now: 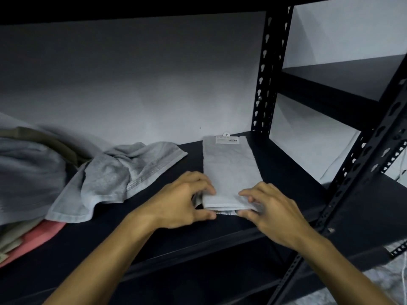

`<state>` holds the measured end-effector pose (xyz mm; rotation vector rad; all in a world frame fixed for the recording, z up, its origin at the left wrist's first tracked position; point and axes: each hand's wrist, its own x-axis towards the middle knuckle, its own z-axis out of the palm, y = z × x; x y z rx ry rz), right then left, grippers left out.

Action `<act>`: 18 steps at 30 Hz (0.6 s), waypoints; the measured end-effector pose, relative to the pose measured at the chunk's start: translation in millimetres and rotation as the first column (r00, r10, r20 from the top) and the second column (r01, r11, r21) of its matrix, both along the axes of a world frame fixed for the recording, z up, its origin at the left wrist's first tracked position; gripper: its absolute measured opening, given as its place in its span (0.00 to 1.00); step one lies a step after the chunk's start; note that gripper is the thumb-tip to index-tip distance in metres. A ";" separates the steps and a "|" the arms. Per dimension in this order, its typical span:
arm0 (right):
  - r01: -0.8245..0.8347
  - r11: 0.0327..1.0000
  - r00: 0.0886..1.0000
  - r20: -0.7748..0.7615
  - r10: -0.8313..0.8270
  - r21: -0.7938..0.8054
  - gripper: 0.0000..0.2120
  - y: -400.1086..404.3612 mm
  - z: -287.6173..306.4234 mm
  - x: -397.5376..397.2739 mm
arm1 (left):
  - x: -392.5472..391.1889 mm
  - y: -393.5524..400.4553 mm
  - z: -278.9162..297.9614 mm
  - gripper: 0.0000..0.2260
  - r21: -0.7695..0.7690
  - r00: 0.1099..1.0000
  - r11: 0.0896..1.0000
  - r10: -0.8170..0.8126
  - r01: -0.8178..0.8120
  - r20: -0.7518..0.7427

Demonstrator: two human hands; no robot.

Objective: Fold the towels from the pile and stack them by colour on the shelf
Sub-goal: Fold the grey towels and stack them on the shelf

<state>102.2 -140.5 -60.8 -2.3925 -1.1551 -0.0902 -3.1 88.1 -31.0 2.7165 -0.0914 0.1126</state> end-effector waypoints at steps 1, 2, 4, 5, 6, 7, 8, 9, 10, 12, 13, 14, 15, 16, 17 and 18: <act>0.016 1.000 1.000 -0.004 -0.016 0.016 0.20 0.6 -0.6 0.4 | 1.6 -0.7 0.1 0.20 0.047 1.000 0.999 -0.011 0.010 0.011; 0.030 0.999 1.000 0.002 -0.030 0.023 0.18 0.9 0.0 0.8 | 3.7 -0.8 0.4 0.16 0.083 0.999 0.996 -0.023 0.020 0.037; 0.070 0.997 0.996 0.046 -0.071 0.036 0.16 1.5 3.6 0.4 | 9.6 -1.3 1.8 0.10 0.108 0.992 0.994 -0.047 0.034 0.120; 0.104 0.994 0.992 0.072 -0.107 0.043 0.17 2.3 6.1 -0.6 | 12.6 -1.1 3.3 0.08 0.097 0.986 0.995 -0.047 0.032 0.161; 0.146 0.989 0.984 0.096 -0.149 0.039 0.19 3.8 8.5 -2.0 | 15.8 -0.8 5.3 0.07 0.075 0.982 0.997 -0.030 0.016 0.185; 0.194 0.981 0.975 0.107 -0.196 0.024 0.22 5.9 10.3 -3.4 | 19.5 -0.6 7.0 0.07 0.051 0.979 0.999 0.000 -0.011 0.204; 0.244 0.970 0.965 0.102 -0.243 0.003 0.26 8.5 11.0 -4.9 | 23.3 -1.4 9.1 0.07 0.031 0.973 0.999 0.036 -0.044 0.228; 0.285 0.959 0.955 0.091 -0.282 -0.018 0.29 11.1 10.8 -7.3 | 27.2 -2.9 10.8 0.07 0.015 0.964 0.997 0.070 -0.076 0.258; 0.313 0.949 0.947 0.083 -0.310 -0.034 0.31 13.8 10.0 -10.2 | 30.4 -4.5 11.8 0.06 0.001 0.953 0.995 0.095 -0.099 0.289; 0.351 0.935 0.935 0.076 -0.348 -0.040 0.32 18.9 6.7 -15.1 | 33.2 -8.5 9.9 0.06 -0.001 0.932 0.993 0.112 -0.119 0.345; 0.366 0.930 0.929 0.066 -0.364 -0.029 0.32 20.7 5.2 -16.3 | 32.0 -10.7 7.6 0.06 0.033 0.920 0.992 0.104 -0.126 0.378; 0.380 0.925 0.924 0.053 -0.379 -0.011 0.31 22.5 4.6 -16.6 | 29.7 -12.4 4.9 0.07 0.096 0.904 0.986 0.086 -0.138 0.418; 0.392 0.920 0.919 0.039 -0.392 0.010 0.29 23.8 4.2 -16.1 | 26.3 -13.7 2.4 0.07 0.180 0.887 0.971 0.057 -0.156 0.459; 0.399 0.916 0.916 0.027 -0.400 0.035 0.28 24.9 4.5 -14.5 | 21.5 -15.0 0.9 0.09 0.258 0.874 0.951 0.025 -0.170 0.484; 0.402 0.914 0.915 0.015 -0.403 0.058 0.27 25.9 5.3 -12.5 | 15.9 -16.8 -0.6 0.10 0.311 0.872 0.935 -0.005 -0.170 0.490; 0.401 0.913 0.915 0.006 -0.403 0.077 0.26 26.5 6.5 -10.0 | 9.2 -19.2 -1.8 0.12 0.340 0.874 0.928 -0.037 -0.150 0.485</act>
